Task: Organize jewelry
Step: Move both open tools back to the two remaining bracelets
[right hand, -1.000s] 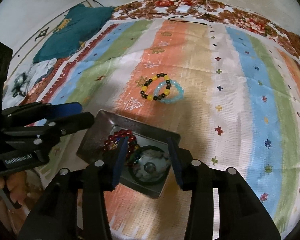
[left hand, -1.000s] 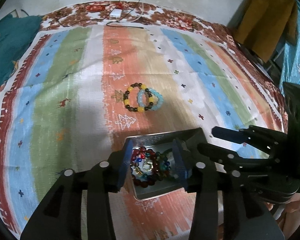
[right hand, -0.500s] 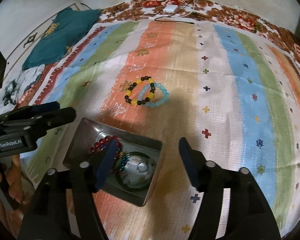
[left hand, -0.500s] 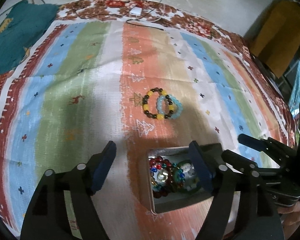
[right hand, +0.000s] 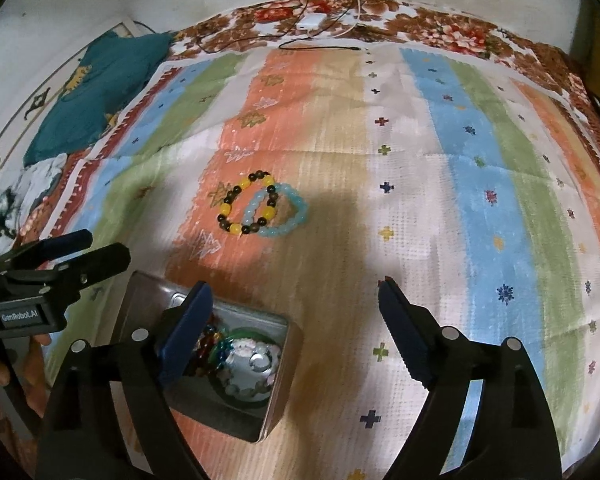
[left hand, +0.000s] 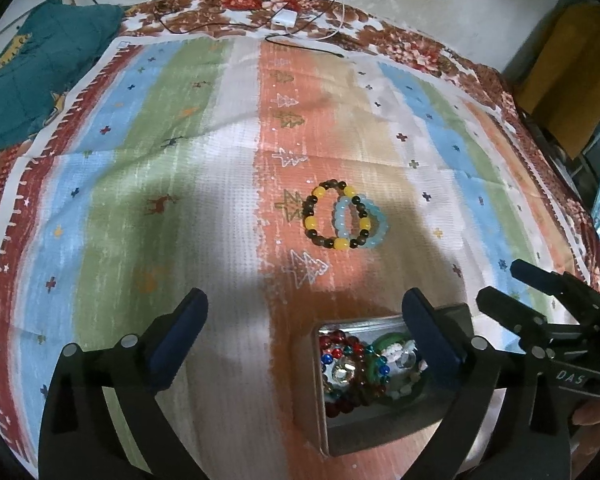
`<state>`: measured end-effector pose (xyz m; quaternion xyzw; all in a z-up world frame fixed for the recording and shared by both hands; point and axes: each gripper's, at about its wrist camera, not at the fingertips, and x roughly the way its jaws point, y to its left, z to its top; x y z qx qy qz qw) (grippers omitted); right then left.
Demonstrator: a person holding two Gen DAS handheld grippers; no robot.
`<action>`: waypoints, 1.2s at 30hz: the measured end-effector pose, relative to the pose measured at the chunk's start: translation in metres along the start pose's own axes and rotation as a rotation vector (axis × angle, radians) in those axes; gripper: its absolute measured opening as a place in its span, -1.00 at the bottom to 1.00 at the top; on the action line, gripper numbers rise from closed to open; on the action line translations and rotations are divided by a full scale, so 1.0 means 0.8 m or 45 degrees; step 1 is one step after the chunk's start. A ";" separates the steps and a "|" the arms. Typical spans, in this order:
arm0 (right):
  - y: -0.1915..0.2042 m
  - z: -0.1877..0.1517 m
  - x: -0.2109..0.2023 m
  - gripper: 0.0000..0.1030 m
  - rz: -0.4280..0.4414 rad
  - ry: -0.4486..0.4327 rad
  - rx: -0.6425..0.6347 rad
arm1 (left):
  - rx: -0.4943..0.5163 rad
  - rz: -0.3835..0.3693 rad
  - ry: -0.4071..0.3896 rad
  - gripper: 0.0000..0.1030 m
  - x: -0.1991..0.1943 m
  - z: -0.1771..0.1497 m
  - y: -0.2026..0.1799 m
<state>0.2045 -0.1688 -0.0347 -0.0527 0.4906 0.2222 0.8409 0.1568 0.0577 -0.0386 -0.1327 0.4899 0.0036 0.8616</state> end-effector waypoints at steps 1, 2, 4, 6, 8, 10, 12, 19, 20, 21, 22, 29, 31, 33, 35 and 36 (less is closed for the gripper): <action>-0.001 0.001 0.001 0.66 -0.005 0.000 0.002 | -0.001 0.002 -0.003 0.88 0.001 0.001 0.001; -0.002 0.003 0.002 0.67 -0.011 0.000 0.004 | -0.006 0.000 -0.006 0.89 0.001 0.002 0.002; -0.004 0.006 0.005 0.68 -0.018 0.004 0.006 | -0.020 -0.007 -0.016 0.89 0.003 0.004 0.006; -0.005 0.010 0.010 0.68 -0.023 0.010 0.011 | -0.028 -0.008 -0.014 0.89 0.006 0.007 0.009; -0.005 0.012 0.013 0.68 -0.022 0.014 0.008 | -0.036 -0.009 0.001 0.89 0.012 0.010 0.014; -0.006 0.015 0.018 0.68 -0.022 0.022 0.009 | -0.043 -0.013 0.016 0.89 0.016 0.012 0.018; -0.008 0.017 0.022 0.68 -0.023 0.029 0.016 | -0.044 -0.016 0.024 0.89 0.020 0.014 0.020; -0.018 0.025 0.032 0.68 -0.040 0.032 0.045 | -0.022 -0.030 0.027 0.89 0.034 0.026 0.017; -0.018 0.026 0.034 0.68 -0.041 0.032 0.046 | -0.021 -0.032 0.032 0.89 0.037 0.028 0.017; -0.020 0.028 0.037 0.68 -0.044 0.032 0.049 | -0.019 -0.033 0.035 0.89 0.040 0.029 0.018; -0.021 0.030 0.038 0.68 -0.046 0.032 0.051 | -0.018 -0.032 0.038 0.89 0.042 0.030 0.018; -0.023 0.039 0.056 0.68 -0.063 0.055 0.041 | -0.046 -0.045 0.077 0.89 0.061 0.040 0.029; -0.024 0.041 0.061 0.68 -0.068 0.059 0.039 | -0.047 -0.042 0.086 0.89 0.066 0.041 0.031; -0.026 0.044 0.065 0.68 -0.063 0.066 0.047 | -0.047 -0.040 0.092 0.89 0.070 0.043 0.032; -0.028 0.046 0.069 0.68 -0.058 0.073 0.056 | -0.043 -0.041 0.098 0.89 0.073 0.044 0.032; -0.028 0.047 0.072 0.68 -0.059 0.077 0.057 | -0.041 -0.040 0.099 0.89 0.074 0.045 0.032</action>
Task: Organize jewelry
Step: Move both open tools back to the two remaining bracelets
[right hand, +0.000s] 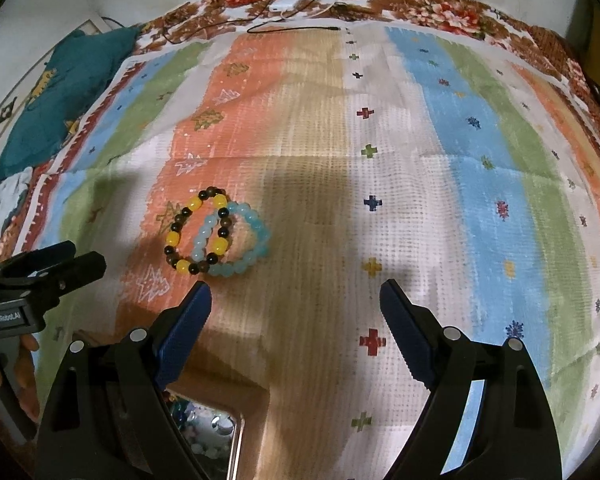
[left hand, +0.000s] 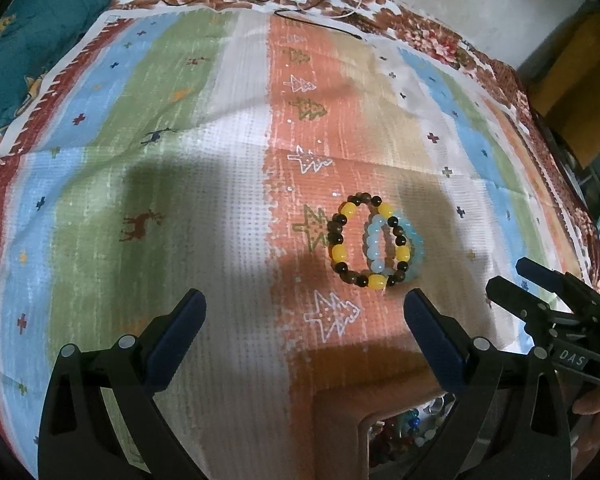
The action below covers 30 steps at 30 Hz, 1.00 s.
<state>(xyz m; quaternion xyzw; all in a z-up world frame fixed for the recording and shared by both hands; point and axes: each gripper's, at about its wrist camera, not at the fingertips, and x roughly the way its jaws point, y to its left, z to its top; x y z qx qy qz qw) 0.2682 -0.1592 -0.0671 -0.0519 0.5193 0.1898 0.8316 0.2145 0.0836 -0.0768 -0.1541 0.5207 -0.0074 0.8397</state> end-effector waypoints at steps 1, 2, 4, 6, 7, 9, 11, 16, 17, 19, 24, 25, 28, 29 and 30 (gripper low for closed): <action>0.000 0.001 0.003 0.68 -0.004 0.002 -0.001 | 0.003 0.001 0.000 0.89 0.001 0.001 0.000; -0.001 0.002 0.006 0.68 -0.008 0.006 0.000 | 0.006 0.002 0.002 0.89 0.002 0.002 0.000; -0.004 0.004 0.011 0.68 -0.009 0.017 0.004 | 0.012 0.002 0.007 0.89 0.005 0.004 -0.001; -0.006 0.006 0.016 0.68 -0.012 0.026 0.010 | 0.015 0.002 0.010 0.89 0.008 0.005 -0.001; -0.006 0.006 0.018 0.68 -0.013 0.029 0.012 | 0.020 0.001 0.012 0.89 0.010 0.006 -0.002; -0.006 0.008 0.021 0.68 -0.009 0.033 0.013 | 0.027 0.001 0.016 0.89 0.013 0.007 -0.003; -0.005 0.010 0.024 0.68 -0.005 0.033 0.009 | 0.034 0.002 0.021 0.89 0.017 0.009 -0.004; -0.003 0.013 0.032 0.68 -0.017 0.038 -0.004 | 0.045 0.018 0.042 0.89 0.029 0.012 -0.003; -0.003 0.014 0.033 0.68 -0.016 0.040 -0.005 | 0.045 0.018 0.046 0.89 0.031 0.013 -0.002; -0.002 0.015 0.037 0.68 -0.011 0.043 -0.008 | 0.047 0.020 0.053 0.89 0.036 0.015 -0.001; -0.003 0.020 0.045 0.68 -0.009 0.050 0.006 | 0.063 0.017 0.065 0.89 0.044 0.018 -0.003; -0.003 0.021 0.047 0.68 -0.007 0.052 0.007 | 0.069 0.019 0.066 0.89 0.045 0.018 -0.004; -0.003 0.023 0.052 0.68 -0.007 0.056 0.005 | 0.082 0.018 0.073 0.89 0.049 0.020 -0.005; -0.003 0.024 0.054 0.68 -0.007 0.059 0.005 | 0.083 0.019 0.073 0.89 0.051 0.020 -0.005; -0.003 0.024 0.055 0.68 -0.007 0.059 0.005 | 0.085 0.020 0.075 0.89 0.052 0.021 -0.005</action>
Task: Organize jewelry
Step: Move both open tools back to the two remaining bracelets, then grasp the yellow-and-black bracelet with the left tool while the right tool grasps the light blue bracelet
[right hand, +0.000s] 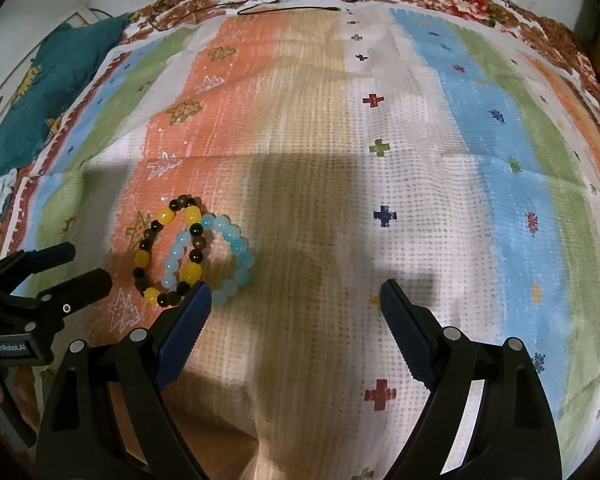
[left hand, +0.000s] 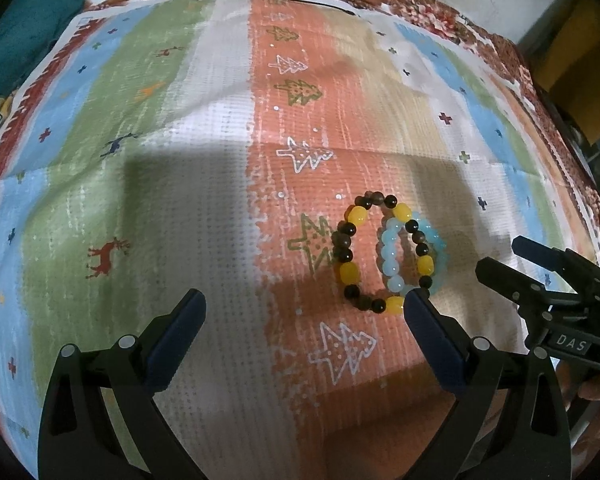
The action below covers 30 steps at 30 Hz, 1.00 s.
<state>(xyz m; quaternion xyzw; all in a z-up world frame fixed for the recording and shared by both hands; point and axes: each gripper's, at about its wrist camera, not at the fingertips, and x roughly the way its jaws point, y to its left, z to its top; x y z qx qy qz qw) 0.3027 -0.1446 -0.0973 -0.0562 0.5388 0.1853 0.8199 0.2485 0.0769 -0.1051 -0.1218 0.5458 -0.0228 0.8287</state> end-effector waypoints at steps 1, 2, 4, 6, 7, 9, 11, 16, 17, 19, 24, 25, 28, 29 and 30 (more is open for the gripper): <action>0.000 0.001 0.001 0.68 -0.001 0.000 0.000 | 0.002 0.001 0.002 0.89 0.001 0.001 0.000; 0.000 0.001 0.002 0.68 0.000 0.001 -0.001 | 0.004 0.002 0.003 0.89 0.003 0.002 0.001; 0.000 0.004 0.005 0.68 0.000 0.003 0.001 | 0.007 0.002 0.006 0.89 0.006 0.003 0.001; 0.000 0.005 0.007 0.68 0.002 0.005 0.001 | 0.012 0.003 0.011 0.89 0.009 0.004 0.001; 0.000 0.006 0.009 0.68 0.002 0.007 0.002 | 0.014 0.004 0.012 0.89 0.011 0.005 0.001; 0.000 0.007 0.013 0.68 0.002 0.012 0.001 | 0.019 0.004 0.016 0.89 0.014 0.007 0.001; 0.000 0.009 0.016 0.68 0.004 0.016 0.002 | 0.023 0.003 0.018 0.89 0.017 0.008 0.001; -0.001 0.012 0.024 0.68 0.003 0.027 0.001 | 0.031 0.009 0.030 0.89 0.024 0.012 0.002; 0.000 0.013 0.025 0.68 0.003 0.029 -0.001 | 0.038 0.014 0.031 0.89 0.025 0.013 0.002; 0.000 0.014 0.028 0.68 0.006 0.033 -0.007 | 0.055 0.023 0.030 0.89 0.027 0.013 0.000; 0.002 0.015 0.037 0.68 -0.007 0.049 -0.020 | 0.067 0.033 0.027 0.89 0.031 0.016 0.002; 0.002 0.014 0.040 0.68 -0.015 0.053 -0.024 | 0.071 0.035 0.028 0.89 0.031 0.016 0.001; 0.000 0.014 0.042 0.68 -0.016 0.053 -0.023 | 0.102 0.049 0.034 0.87 0.034 0.014 -0.001; 0.000 0.015 0.042 0.68 -0.016 0.054 -0.020 | 0.108 0.053 0.036 0.86 0.034 0.015 -0.002; 0.000 0.015 0.043 0.68 -0.014 0.056 -0.018 | 0.112 0.056 0.037 0.85 0.035 0.014 -0.002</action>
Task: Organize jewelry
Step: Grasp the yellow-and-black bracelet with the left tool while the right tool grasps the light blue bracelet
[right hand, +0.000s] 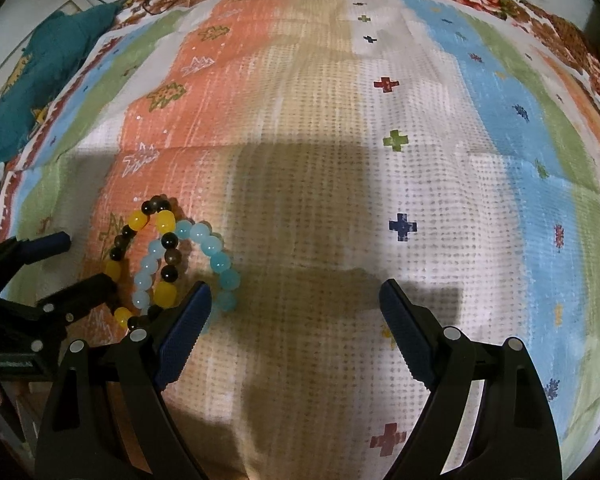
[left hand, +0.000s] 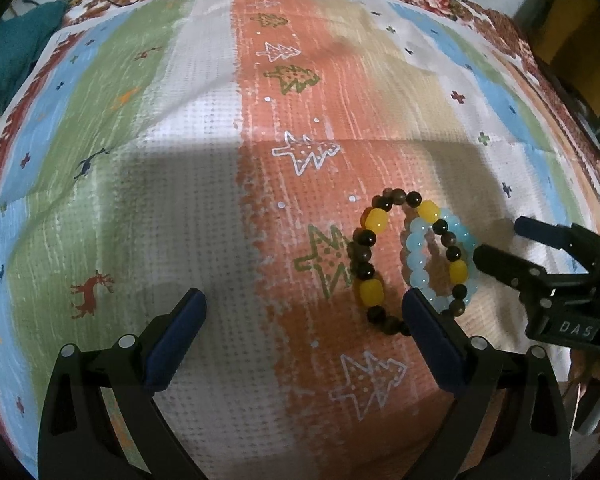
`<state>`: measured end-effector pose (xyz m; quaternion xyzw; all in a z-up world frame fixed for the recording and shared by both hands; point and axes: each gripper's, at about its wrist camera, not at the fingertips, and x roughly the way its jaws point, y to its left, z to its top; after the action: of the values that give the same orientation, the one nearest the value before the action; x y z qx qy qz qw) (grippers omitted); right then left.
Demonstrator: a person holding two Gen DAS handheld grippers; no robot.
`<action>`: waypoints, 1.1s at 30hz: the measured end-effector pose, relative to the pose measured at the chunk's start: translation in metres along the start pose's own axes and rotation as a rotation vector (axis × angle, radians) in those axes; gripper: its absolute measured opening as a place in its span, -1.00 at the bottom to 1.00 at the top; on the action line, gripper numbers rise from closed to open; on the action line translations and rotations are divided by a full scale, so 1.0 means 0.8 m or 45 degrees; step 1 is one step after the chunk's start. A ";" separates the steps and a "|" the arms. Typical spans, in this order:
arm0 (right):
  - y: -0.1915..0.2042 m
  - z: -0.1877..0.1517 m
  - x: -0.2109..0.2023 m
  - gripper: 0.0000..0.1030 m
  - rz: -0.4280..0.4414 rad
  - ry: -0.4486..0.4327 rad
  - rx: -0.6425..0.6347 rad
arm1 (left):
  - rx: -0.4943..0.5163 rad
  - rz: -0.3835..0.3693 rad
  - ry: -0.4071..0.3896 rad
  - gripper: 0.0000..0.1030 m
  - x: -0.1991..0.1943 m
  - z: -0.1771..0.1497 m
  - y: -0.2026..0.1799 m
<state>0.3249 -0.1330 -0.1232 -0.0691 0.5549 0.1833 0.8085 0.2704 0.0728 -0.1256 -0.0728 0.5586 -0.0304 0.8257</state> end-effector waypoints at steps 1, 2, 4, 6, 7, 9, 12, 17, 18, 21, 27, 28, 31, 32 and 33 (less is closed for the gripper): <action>0.000 0.000 0.000 0.68 0.000 0.001 0.000 | 0.006 0.005 0.002 0.85 0.000 0.000 0.000; 0.000 -0.001 0.000 0.68 -0.001 0.002 0.000 | 0.009 0.011 0.003 0.83 0.000 -0.001 -0.001; -0.001 -0.001 0.000 0.68 -0.002 0.006 0.003 | 0.016 0.024 0.005 0.81 0.001 -0.001 -0.002; -0.002 -0.001 0.000 0.68 -0.003 0.009 0.007 | 0.017 0.032 0.006 0.79 0.000 -0.001 -0.001; -0.002 -0.001 0.000 0.68 -0.002 0.010 0.009 | 0.017 0.035 0.006 0.78 0.000 -0.001 0.000; -0.002 -0.001 0.000 0.68 -0.004 0.010 0.011 | 0.016 0.045 0.005 0.71 0.000 -0.001 0.000; -0.003 -0.001 0.001 0.68 -0.003 0.013 0.024 | 0.015 0.044 0.006 0.71 -0.001 -0.001 0.002; 0.002 0.004 0.006 0.68 -0.019 0.010 0.010 | 0.015 0.042 0.008 0.71 0.000 0.000 0.002; 0.004 0.003 0.006 0.68 -0.025 0.009 0.001 | 0.014 0.042 0.008 0.71 0.000 -0.001 0.002; 0.003 0.003 0.007 0.68 -0.026 0.010 -0.006 | 0.017 0.046 0.007 0.71 0.000 -0.001 0.001; 0.003 0.002 0.007 0.65 -0.027 0.016 -0.011 | 0.001 0.061 0.010 0.43 -0.002 0.000 0.007; 0.003 0.001 0.006 0.61 -0.027 0.017 -0.013 | -0.006 0.060 0.011 0.38 -0.003 0.001 0.008; 0.001 0.002 0.004 0.42 -0.018 0.017 -0.007 | -0.037 0.052 0.011 0.17 -0.006 0.002 0.017; 0.000 0.001 0.003 0.31 -0.021 0.015 -0.004 | -0.042 0.050 0.011 0.07 -0.006 0.002 0.018; 0.000 0.001 0.002 0.24 -0.028 0.015 -0.005 | -0.048 0.045 0.009 -0.03 -0.007 0.002 0.019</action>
<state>0.3264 -0.1325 -0.1242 -0.0778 0.5586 0.1751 0.8070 0.2690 0.0890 -0.1222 -0.0784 0.5634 -0.0055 0.8225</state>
